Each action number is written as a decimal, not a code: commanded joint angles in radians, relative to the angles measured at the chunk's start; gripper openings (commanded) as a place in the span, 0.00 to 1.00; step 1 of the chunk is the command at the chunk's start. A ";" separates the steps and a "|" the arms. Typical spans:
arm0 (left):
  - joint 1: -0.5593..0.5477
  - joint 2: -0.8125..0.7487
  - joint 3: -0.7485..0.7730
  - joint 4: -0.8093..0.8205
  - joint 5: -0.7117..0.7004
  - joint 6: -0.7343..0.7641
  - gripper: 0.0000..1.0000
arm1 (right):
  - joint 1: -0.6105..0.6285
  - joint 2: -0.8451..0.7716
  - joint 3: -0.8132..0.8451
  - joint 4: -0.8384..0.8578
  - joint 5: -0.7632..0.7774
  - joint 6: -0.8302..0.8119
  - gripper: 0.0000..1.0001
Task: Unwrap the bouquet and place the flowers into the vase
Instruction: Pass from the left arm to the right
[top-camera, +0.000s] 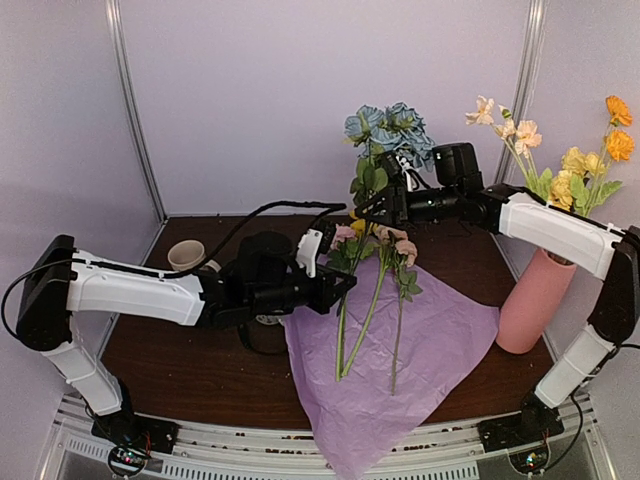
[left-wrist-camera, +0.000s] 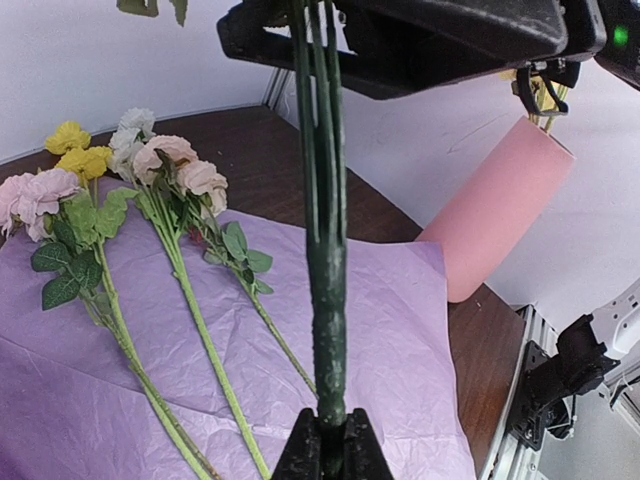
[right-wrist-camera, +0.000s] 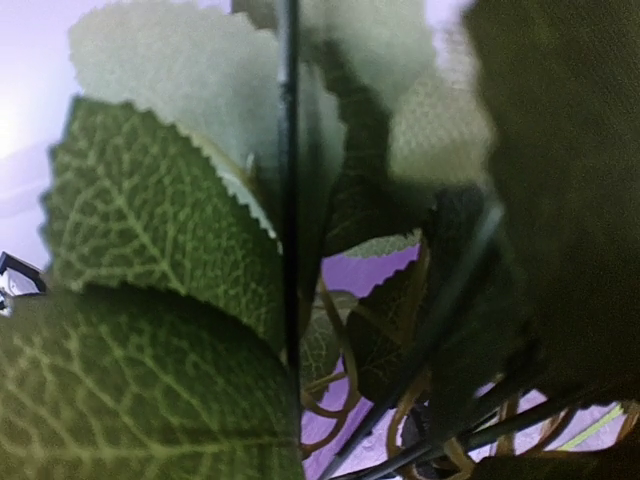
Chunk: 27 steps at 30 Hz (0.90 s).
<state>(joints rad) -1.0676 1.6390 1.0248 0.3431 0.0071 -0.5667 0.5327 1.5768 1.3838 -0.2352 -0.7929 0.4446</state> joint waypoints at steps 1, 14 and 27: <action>-0.012 0.004 0.023 0.074 0.003 0.031 0.00 | 0.004 0.016 0.037 0.020 0.029 0.000 0.40; -0.012 0.011 0.010 0.080 -0.005 0.033 0.00 | 0.002 0.008 0.120 -0.055 0.060 -0.019 0.50; -0.012 0.018 0.002 0.058 -0.026 0.032 0.05 | 0.003 0.019 0.120 -0.034 0.051 -0.007 0.00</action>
<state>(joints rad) -1.0687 1.6451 1.0248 0.3717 -0.0154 -0.5655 0.5346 1.5948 1.4738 -0.3016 -0.7494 0.4503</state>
